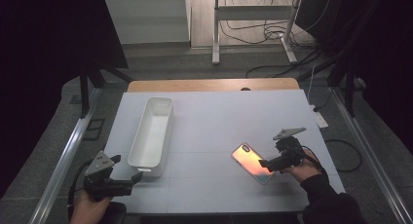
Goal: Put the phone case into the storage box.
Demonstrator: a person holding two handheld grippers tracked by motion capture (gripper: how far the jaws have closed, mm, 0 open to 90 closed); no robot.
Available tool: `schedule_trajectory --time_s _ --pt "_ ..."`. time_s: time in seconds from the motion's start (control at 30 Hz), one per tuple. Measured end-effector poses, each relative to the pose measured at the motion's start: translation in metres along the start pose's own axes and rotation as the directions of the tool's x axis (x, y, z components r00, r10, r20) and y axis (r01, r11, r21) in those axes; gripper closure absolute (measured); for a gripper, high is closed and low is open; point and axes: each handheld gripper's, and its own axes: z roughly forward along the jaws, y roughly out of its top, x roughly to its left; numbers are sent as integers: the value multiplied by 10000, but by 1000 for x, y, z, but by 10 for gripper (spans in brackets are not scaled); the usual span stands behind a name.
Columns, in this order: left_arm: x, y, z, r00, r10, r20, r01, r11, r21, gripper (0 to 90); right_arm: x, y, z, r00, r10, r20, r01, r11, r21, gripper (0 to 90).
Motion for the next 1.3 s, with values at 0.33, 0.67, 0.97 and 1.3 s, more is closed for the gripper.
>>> schedule_trajectory --time_s 0.33,0.67,0.97,1.3 --pt "0 0 0 10000 11 -27 -11 10000 12 33 -3 -7 19 9996 -215 -174 226 9975 674 0" --pt "0 -1 -1 10000 -24 -59 24 10000 11 32 -6 -10 34 9993 -332 -157 350 9901 1361 0" --pt "-1 -1 -1 10000 -5 -61 5 10000 38 32 -2 -7 36 9987 -492 145 454 9794 1967 56" --pt "-1 -1 0 9999 17 -99 -16 10000 93 32 -10 -1 22 10000 55 12 -57 9742 2254 680"
